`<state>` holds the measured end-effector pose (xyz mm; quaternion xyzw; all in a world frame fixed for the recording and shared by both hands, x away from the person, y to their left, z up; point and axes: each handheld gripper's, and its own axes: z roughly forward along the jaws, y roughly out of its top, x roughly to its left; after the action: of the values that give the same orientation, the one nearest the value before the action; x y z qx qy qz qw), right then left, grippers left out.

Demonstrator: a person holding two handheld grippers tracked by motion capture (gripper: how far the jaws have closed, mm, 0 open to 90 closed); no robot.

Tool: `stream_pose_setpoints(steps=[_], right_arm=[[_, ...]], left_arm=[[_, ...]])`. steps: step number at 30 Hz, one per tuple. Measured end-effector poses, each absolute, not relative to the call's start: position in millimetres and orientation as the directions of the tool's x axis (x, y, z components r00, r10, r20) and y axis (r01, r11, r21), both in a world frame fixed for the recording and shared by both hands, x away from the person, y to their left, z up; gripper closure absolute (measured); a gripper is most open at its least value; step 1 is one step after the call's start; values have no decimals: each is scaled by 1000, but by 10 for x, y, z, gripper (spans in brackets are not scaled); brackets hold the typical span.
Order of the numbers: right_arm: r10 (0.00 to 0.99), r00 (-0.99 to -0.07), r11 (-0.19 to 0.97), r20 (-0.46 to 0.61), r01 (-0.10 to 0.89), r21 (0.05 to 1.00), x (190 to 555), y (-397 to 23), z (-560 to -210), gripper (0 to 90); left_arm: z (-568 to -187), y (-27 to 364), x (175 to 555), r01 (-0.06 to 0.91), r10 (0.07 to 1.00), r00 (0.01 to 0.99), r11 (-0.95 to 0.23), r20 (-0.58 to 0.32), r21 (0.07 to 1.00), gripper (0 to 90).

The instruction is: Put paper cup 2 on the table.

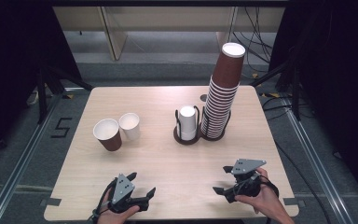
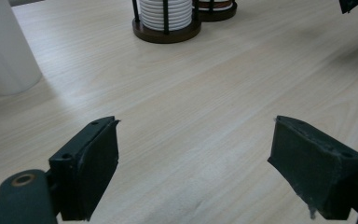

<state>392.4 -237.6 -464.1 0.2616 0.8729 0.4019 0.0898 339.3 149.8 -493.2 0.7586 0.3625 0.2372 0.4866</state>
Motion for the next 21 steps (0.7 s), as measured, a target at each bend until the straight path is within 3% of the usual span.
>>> stream_pose_setpoints(steps=[21], right_arm=[[545,-835,519,74,405,753,3518,-2426,-4783,158]], left_arm=[[-4925,1310,3174,289,725,688,-312,31,905,148]])
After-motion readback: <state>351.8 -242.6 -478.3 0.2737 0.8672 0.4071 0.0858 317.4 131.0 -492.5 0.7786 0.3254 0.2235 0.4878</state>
